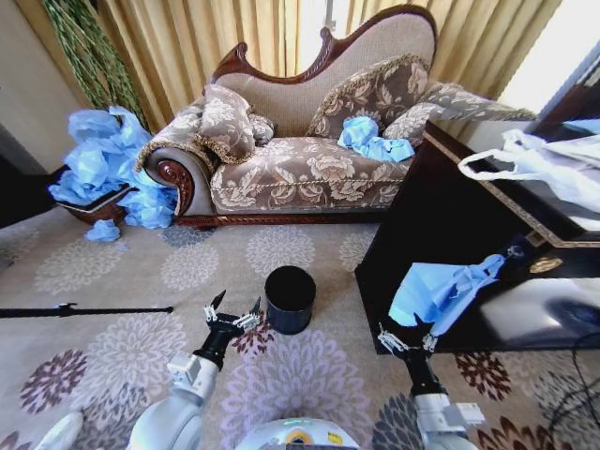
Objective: Place a garbage bag over the trash bin.
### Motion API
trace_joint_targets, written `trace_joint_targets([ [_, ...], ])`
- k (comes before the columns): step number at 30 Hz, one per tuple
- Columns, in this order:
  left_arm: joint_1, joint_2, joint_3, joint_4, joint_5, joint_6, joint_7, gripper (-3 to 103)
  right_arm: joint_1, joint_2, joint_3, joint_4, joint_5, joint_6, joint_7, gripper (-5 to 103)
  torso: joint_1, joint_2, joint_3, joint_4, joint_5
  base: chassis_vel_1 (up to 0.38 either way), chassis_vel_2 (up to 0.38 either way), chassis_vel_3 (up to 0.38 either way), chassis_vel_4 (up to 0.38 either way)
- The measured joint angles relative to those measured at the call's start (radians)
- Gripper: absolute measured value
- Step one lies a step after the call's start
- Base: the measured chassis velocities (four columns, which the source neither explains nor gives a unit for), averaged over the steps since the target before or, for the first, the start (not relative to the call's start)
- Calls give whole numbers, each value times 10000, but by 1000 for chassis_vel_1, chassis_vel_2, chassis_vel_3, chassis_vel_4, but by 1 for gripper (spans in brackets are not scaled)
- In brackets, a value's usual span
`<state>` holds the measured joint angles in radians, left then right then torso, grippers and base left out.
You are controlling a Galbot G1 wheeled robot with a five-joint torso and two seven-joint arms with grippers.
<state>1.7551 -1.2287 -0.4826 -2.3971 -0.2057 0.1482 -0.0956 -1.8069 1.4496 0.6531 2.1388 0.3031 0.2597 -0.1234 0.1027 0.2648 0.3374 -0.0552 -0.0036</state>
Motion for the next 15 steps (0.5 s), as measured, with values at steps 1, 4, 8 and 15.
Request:
trace_joint_targets([
  [1, 29, -6, -2, -38, 18, -1, 0, 100, 1, -21, 31, -1, 28, 0, 0, 100, 0, 0, 0, 0, 1, 0, 0, 0, 0],
  [4, 85, 3, -10, -80, 29, 12, 0, 100, -21, -96, 123, -1, 160, 11, -1, 100, 0, 0, 0, 0, 1, 0, 0, 0, 0],
  [8, 87, 15, -13, -59, 26, 15, -4, 100, -42, -167, 213, -33, 278, 50, -29, 100, 0, 0, 0, 0, 1, 0, 0, 0, 0],
  [15, 230, -57, -27, -66, 70, 30, -14, 100, -29, -227, 466, -166, 524, 85, -185, 100, 0, 0, 0, 0, 1, 0, 0, 0, 0],
])
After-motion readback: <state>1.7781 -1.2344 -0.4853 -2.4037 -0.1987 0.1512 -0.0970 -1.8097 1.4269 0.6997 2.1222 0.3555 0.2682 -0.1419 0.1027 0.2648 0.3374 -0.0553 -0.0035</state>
